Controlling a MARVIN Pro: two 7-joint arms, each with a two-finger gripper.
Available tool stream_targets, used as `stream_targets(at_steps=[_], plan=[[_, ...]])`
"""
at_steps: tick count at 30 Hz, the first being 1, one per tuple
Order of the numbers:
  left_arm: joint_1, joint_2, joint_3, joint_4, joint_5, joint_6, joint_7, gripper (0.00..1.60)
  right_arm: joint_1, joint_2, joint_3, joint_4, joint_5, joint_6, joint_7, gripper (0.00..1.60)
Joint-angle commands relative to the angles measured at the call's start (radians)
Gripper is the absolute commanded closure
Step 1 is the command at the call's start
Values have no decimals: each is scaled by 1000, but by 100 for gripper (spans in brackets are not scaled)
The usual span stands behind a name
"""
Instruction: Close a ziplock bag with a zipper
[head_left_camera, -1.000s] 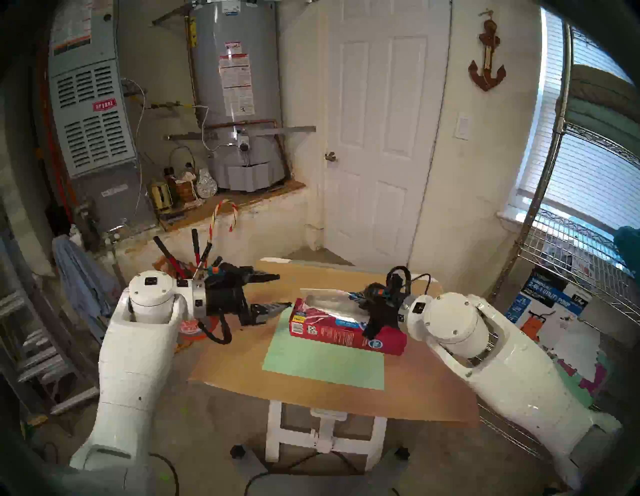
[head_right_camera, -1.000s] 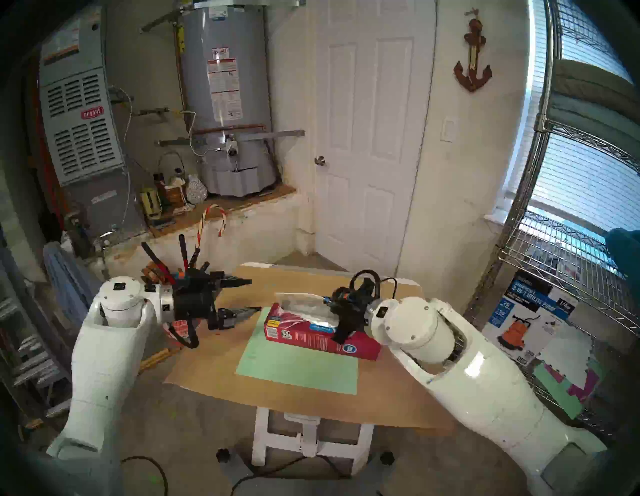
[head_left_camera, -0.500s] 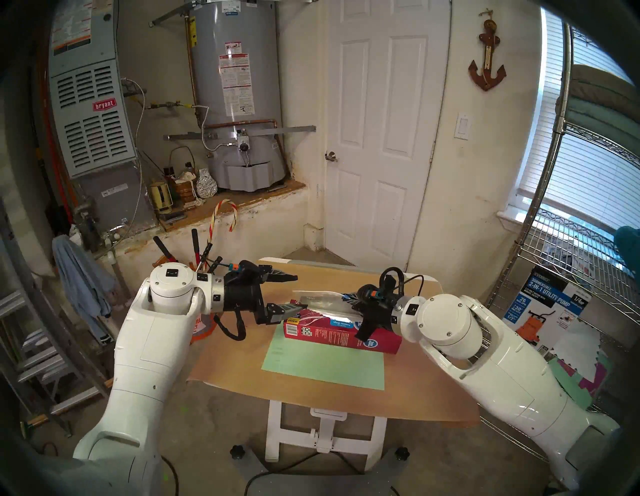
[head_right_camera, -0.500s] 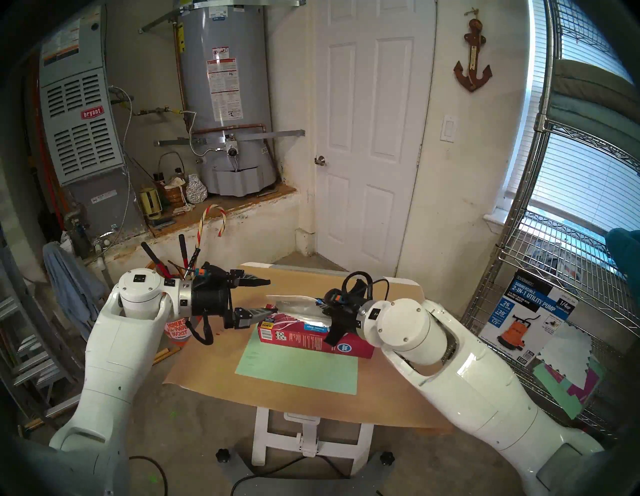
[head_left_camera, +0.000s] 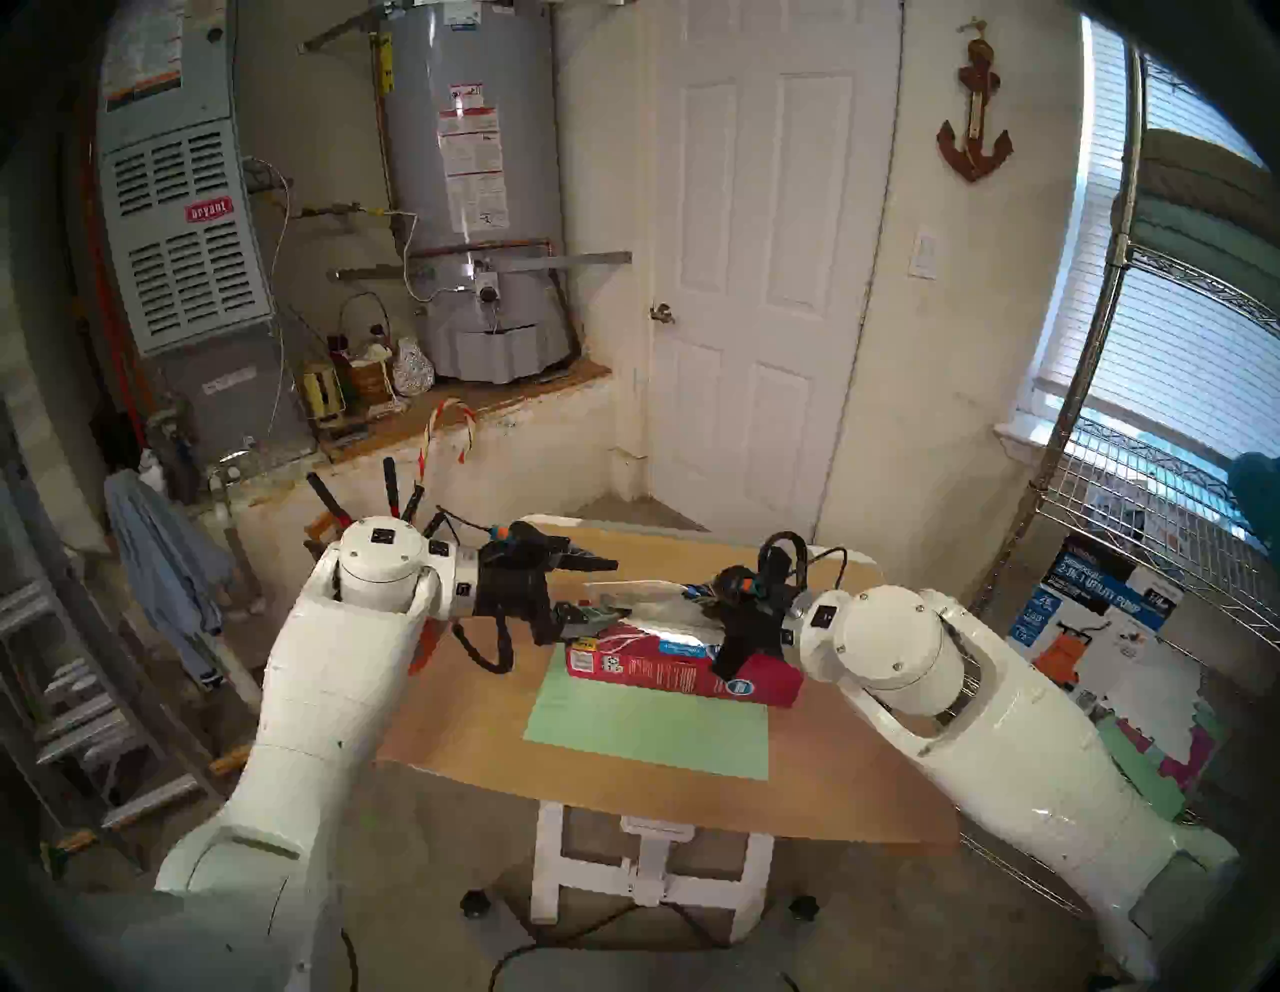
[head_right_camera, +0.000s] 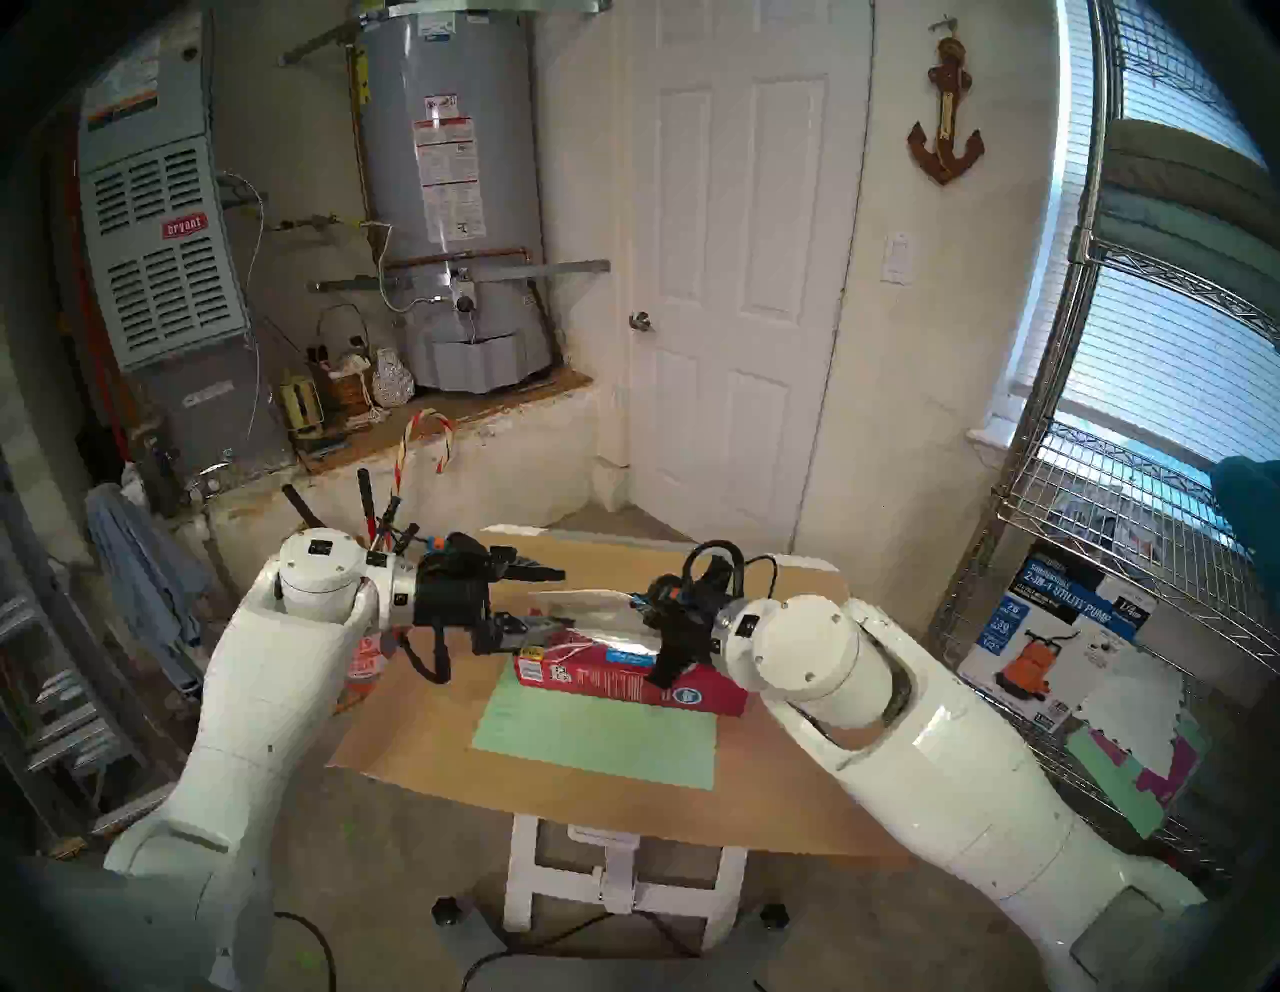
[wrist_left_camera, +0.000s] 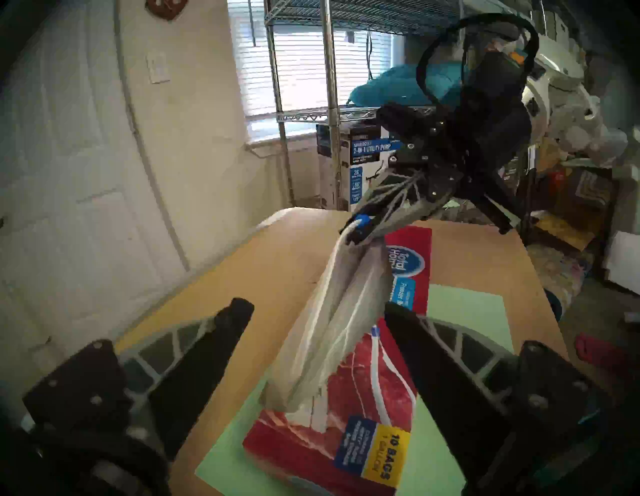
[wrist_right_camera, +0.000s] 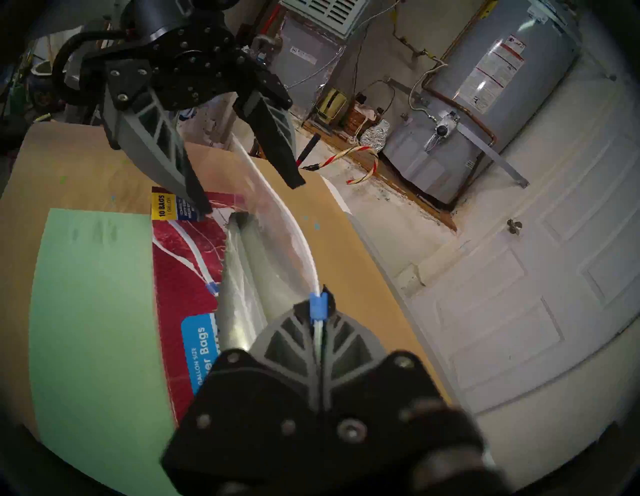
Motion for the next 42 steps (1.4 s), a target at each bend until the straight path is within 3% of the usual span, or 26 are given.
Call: stream_targets(at_steps=[1,3,4,13,14,15,16,42], plan=[[-47,-10,-11,-6,-12,-15,4,50,10,-2,9,-28,4,-4,0,160],[-46,-9,-12,-6,-13,-15,2,63,9,-2,10,-29,4,-4,1,160],[-43,-8,-12,-8,-13,-12,-1,83,9,-3,9,-27,3,-6,0,160],[-33,-6,-19,-21,-14,-2,-10,113,8,-8,6,-20,1,-11,-3,160],[-32,-5,-20,-22,-14,-1,-11,127,8,-8,6,-20,0,-11,-3,160],[-31,-5,-20,-23,-14,0,-14,153,9,-8,6,-20,0,-11,-3,160],[-31,-5,-21,-23,-14,0,-15,160,9,-8,6,-20,0,-11,-3,160],[7,14,-83,-67,-17,-2,-49,160,12,22,43,13,-7,-28,7,160]])
